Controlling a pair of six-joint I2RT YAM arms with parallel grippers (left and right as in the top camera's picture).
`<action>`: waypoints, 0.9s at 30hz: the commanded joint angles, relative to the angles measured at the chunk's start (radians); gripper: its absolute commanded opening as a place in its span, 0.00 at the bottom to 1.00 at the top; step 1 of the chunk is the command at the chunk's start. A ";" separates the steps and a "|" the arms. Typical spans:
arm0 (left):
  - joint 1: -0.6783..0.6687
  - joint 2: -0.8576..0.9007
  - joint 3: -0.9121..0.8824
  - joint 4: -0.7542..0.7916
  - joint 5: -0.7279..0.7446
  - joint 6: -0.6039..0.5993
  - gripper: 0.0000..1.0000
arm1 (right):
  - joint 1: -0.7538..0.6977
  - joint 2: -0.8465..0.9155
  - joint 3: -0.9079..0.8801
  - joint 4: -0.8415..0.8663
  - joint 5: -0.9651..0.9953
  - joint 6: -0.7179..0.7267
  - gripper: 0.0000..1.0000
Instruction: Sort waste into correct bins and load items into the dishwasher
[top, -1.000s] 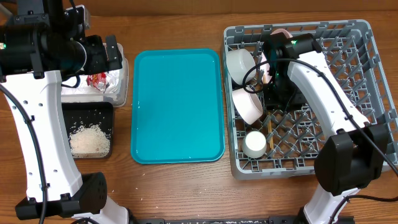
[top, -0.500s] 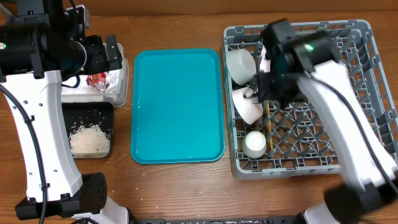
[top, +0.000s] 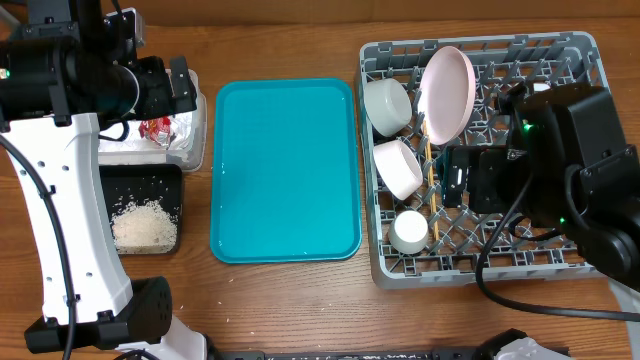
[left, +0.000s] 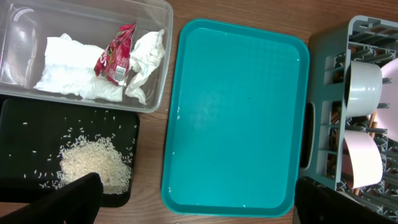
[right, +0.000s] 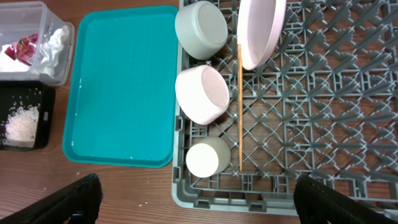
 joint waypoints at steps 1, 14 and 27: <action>0.000 -0.002 0.012 0.002 0.008 0.019 1.00 | -0.003 -0.011 0.002 0.015 0.010 -0.094 1.00; 0.000 -0.002 0.012 0.002 0.008 0.019 1.00 | -0.254 -0.396 -0.579 0.751 -0.229 -0.312 1.00; 0.000 -0.002 0.012 0.002 0.008 0.019 1.00 | -0.341 -0.976 -1.521 1.454 -0.226 -0.293 1.00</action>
